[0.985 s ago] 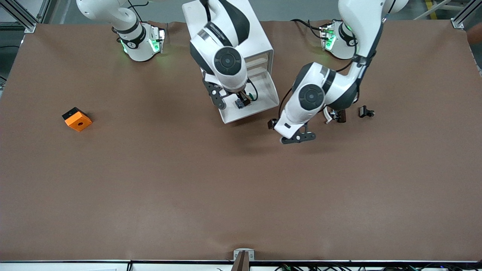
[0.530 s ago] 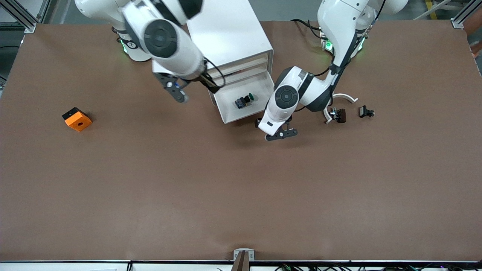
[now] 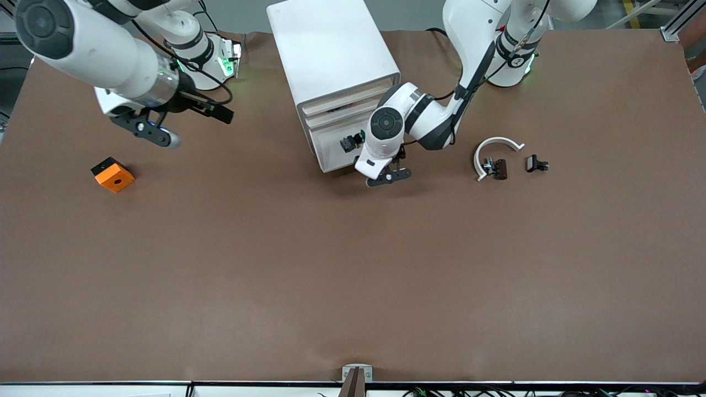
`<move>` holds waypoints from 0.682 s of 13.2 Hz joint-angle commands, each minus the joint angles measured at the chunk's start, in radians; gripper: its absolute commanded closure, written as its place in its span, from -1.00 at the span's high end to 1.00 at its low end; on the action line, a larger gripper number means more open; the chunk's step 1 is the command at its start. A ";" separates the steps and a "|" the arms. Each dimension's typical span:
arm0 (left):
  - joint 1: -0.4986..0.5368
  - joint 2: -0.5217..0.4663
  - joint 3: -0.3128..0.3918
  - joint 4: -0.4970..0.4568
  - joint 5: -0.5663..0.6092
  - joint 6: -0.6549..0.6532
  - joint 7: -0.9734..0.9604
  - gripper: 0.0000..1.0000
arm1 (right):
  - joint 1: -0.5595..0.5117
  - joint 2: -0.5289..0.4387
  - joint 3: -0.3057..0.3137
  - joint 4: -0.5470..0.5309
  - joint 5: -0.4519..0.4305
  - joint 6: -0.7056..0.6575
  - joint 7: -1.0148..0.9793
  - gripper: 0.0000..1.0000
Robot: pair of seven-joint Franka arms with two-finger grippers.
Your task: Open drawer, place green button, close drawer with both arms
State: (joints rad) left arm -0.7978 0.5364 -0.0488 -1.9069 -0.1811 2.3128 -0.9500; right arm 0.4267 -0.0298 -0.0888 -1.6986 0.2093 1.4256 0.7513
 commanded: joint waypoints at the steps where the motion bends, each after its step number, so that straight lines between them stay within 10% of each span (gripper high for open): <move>1: 0.002 0.013 -0.043 0.005 -0.018 -0.012 -0.051 1.00 | -0.083 -0.065 0.018 -0.073 -0.021 0.029 -0.189 1.00; 9: -0.001 0.034 -0.173 0.002 -0.095 -0.010 -0.153 1.00 | -0.226 -0.171 0.018 -0.274 -0.114 0.214 -0.552 1.00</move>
State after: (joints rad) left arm -0.7983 0.5684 -0.1960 -1.9075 -0.2584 2.3116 -1.0793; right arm 0.2364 -0.1546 -0.0888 -1.9170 0.1163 1.6145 0.2445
